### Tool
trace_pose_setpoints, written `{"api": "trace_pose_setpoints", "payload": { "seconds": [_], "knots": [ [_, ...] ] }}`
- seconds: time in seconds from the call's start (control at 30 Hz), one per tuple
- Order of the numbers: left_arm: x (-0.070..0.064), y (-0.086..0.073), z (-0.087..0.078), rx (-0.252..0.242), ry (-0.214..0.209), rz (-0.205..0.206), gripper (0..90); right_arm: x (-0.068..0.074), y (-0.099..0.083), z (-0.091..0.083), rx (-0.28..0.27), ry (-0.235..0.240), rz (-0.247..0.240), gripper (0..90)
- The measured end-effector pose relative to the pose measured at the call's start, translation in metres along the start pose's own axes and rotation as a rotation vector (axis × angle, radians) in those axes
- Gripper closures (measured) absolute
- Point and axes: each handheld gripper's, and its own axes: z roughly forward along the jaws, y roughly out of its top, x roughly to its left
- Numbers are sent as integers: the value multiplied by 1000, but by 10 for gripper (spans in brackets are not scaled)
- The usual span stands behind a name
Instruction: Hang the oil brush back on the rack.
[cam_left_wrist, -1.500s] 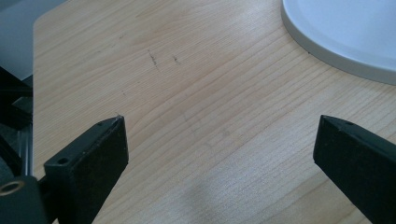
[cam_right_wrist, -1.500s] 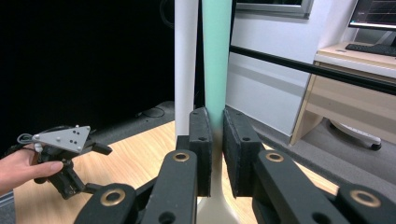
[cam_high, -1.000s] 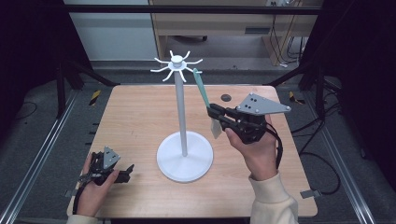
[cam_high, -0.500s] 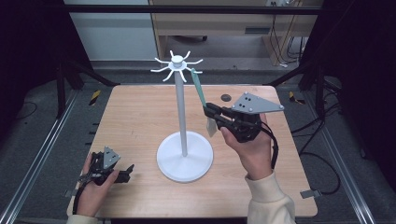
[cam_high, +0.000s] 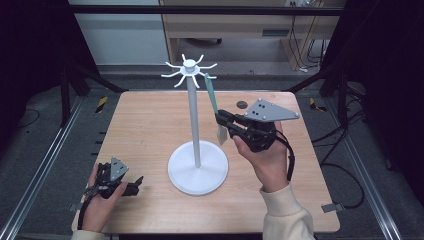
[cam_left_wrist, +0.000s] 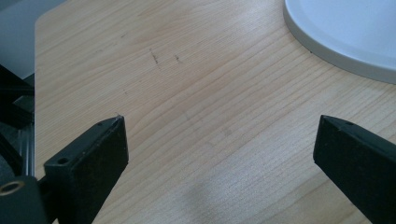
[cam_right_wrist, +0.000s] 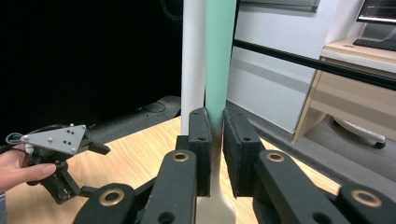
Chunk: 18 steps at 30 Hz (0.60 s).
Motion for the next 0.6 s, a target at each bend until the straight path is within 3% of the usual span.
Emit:
{"api": "trace_pose_setpoints", "payload": {
  "seconds": [0.37, 0.6],
  "knots": [
    [0, 0, 0, 1, -1, 1, 27, 0, -1, 3, -9, 12, 4, 814],
    [0, 0, 0, 2, 2, 1, 27, -3, -2, -6, -2, -20, -6, 796]
  ]
}}
